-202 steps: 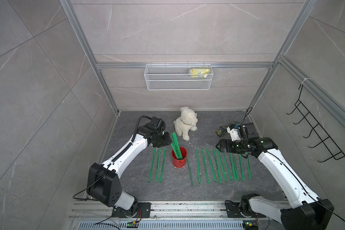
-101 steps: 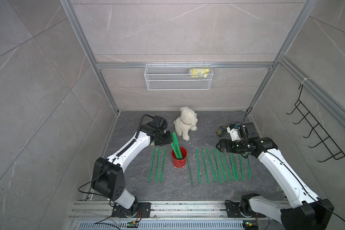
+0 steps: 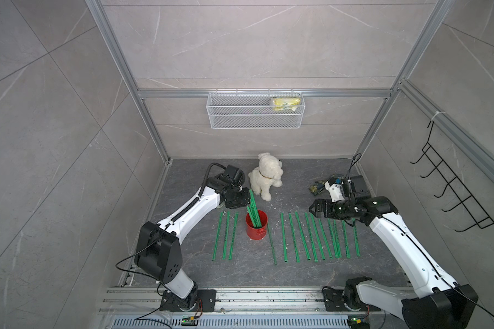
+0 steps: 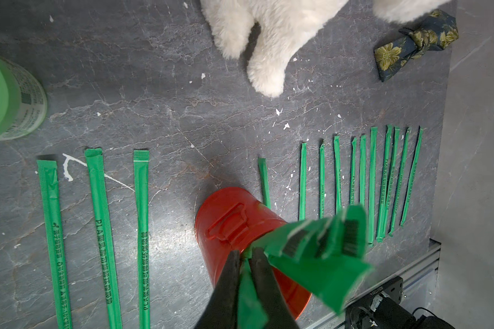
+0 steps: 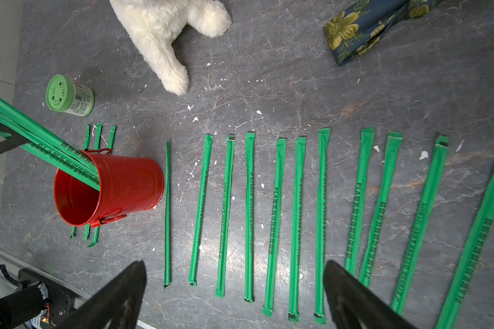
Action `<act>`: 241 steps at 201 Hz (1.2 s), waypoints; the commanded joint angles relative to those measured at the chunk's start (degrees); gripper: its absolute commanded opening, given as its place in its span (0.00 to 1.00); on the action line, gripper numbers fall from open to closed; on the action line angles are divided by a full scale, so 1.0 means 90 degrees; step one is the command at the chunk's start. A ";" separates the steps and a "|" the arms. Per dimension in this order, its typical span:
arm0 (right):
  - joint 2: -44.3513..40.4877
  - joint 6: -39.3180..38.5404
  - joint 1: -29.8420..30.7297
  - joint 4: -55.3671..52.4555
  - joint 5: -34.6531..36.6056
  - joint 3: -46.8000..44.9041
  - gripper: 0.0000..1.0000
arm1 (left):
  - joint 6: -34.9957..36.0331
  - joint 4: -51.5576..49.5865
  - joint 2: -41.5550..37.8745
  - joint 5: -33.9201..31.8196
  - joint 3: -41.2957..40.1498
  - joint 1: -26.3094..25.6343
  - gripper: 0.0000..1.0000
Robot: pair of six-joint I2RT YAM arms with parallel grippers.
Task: Take the straws out of the storage container
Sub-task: Pick up the straw from the container.
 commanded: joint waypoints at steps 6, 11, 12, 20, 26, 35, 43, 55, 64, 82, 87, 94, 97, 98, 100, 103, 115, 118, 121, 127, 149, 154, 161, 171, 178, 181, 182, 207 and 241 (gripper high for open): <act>-0.0070 0.0017 0.0037 0.0003 0.0017 -0.0092 1.00 | 0.0190 -0.0367 -0.0057 -0.0108 0.0412 -0.0088 0.12; -0.0078 0.0022 0.0037 0.0006 0.0015 -0.0093 1.00 | 0.0199 -0.0426 -0.0060 -0.0126 0.0444 -0.0094 0.12; -0.0079 0.0019 0.0042 0.0006 0.0015 -0.0093 1.00 | 0.0198 -0.0440 -0.0063 -0.0125 0.0457 -0.0099 0.12; -0.0088 0.0021 0.0038 0.0014 0.0015 -0.0090 1.00 | 0.0227 -0.0510 -0.0067 -0.0141 0.0504 -0.0116 0.12; -0.0097 0.0025 0.0037 0.0006 0.0003 -0.0092 1.00 | 0.0244 -0.0572 -0.0067 -0.0154 0.0545 -0.0136 0.11; -0.0113 0.0033 0.0037 0.0013 0.0005 -0.0088 1.00 | 0.0255 -0.0643 -0.0077 -0.0187 0.0586 -0.0156 0.09; -0.0127 0.0026 0.0037 0.0002 0.0004 -0.0083 1.00 | 0.0258 -0.0682 -0.0086 -0.0182 0.0611 -0.0176 0.08; -0.0155 0.0026 0.0037 -0.0007 -0.0005 -0.0083 1.00 | 0.0284 -0.0778 -0.0086 -0.0194 0.0658 -0.0211 0.08; -0.0174 0.0027 0.0037 -0.0005 -0.0009 -0.0089 1.00 | 0.0304 -0.0846 -0.0086 -0.0207 0.0704 -0.0236 0.07; -0.0203 0.0031 0.0037 -0.0024 -0.0014 -0.0093 1.00 | 0.0360 -0.1009 -0.0067 -0.0220 0.0818 -0.0307 0.06; -0.0214 0.0032 0.0037 -0.0033 -0.0017 -0.0093 1.00 | 0.0377 -0.1061 -0.0058 -0.0214 0.0865 -0.0319 0.06; -0.0229 0.0031 0.0037 -0.0032 -0.0022 -0.0093 1.00 | 0.0396 -0.1139 -0.0039 -0.0224 0.0926 -0.0349 0.06; -0.0228 0.0034 0.0038 -0.0026 -0.0025 -0.0092 1.00 | 0.0402 -0.1177 -0.0029 -0.0224 0.0953 -0.0349 0.06; -0.0232 0.0034 0.0033 -0.0029 -0.0025 -0.0092 1.00 | 0.0412 -0.1187 -0.0028 -0.0223 0.0965 -0.0354 0.06; -0.0234 0.0035 0.0036 -0.0032 -0.0024 -0.0093 1.00 | 0.0419 -0.1202 -0.0021 -0.0215 0.0984 -0.0357 0.06; -0.0235 0.0041 0.0037 -0.0033 -0.0024 -0.0092 1.00 | 0.0426 -0.1236 -0.0018 -0.0221 0.1020 -0.0366 0.05; -0.0263 0.0040 0.0037 -0.0031 -0.0029 -0.0083 1.00 | 0.0491 -0.1367 0.0016 -0.0226 0.1143 -0.0402 0.05; -0.0264 0.0042 0.0037 -0.0041 -0.0032 -0.0083 1.00 | 0.0505 -0.1401 0.0020 -0.0234 0.1180 -0.0412 0.04; -0.0277 0.0039 0.0037 -0.0039 -0.0034 -0.0083 1.00 | 0.0523 -0.1438 0.0030 -0.0232 0.1209 -0.0416 0.04; -0.0274 0.0036 0.0038 -0.0038 -0.0034 -0.0088 1.00 | 0.0546 -0.1492 0.0045 -0.0224 0.1279 -0.0434 0.04; -0.0294 0.0053 0.0038 -0.0043 -0.0053 -0.0083 1.00 | 0.0639 -0.1710 0.0069 -0.0260 0.1541 -0.0483 0.02; -0.0294 0.0055 0.0037 -0.0043 -0.0049 -0.0083 1.00 | 0.0661 -0.1745 0.0070 -0.0275 0.1606 -0.0485 0.02; -0.0305 0.0057 0.0041 -0.0043 -0.0048 -0.0083 1.00 | 0.0691 -0.1818 0.0079 -0.0283 0.1704 -0.0496 0.01; -0.0308 0.0057 0.0037 -0.0038 -0.0047 -0.0074 1.00 | 0.0728 -0.1938 0.0097 -0.0309 0.1886 -0.0500 0.01; -0.0296 0.0057 0.0038 -0.0042 -0.0053 -0.0065 1.00 | 0.0779 -0.2031 0.0108 -0.0333 0.2030 -0.0497 0.01; -0.0294 0.0056 0.0037 -0.0040 -0.0053 -0.0065 1.00 | 0.0791 -0.2074 0.0117 -0.0350 0.2087 -0.0499 0.01; -0.0294 0.0056 0.0037 -0.0037 -0.0058 -0.0064 1.00 | 0.0797 -0.2090 0.0118 -0.0359 0.2114 -0.0502 0.01; -0.0266 0.0045 0.0038 -0.0036 -0.0058 -0.0025 1.00 | 0.0973 -0.2555 0.0230 -0.0484 0.2774 -0.0496 0.00; -0.0235 0.0036 0.0038 -0.0025 -0.0053 0.0014 1.00 | 0.1192 -0.3199 0.0294 -0.0820 0.3723 -0.0501 0.00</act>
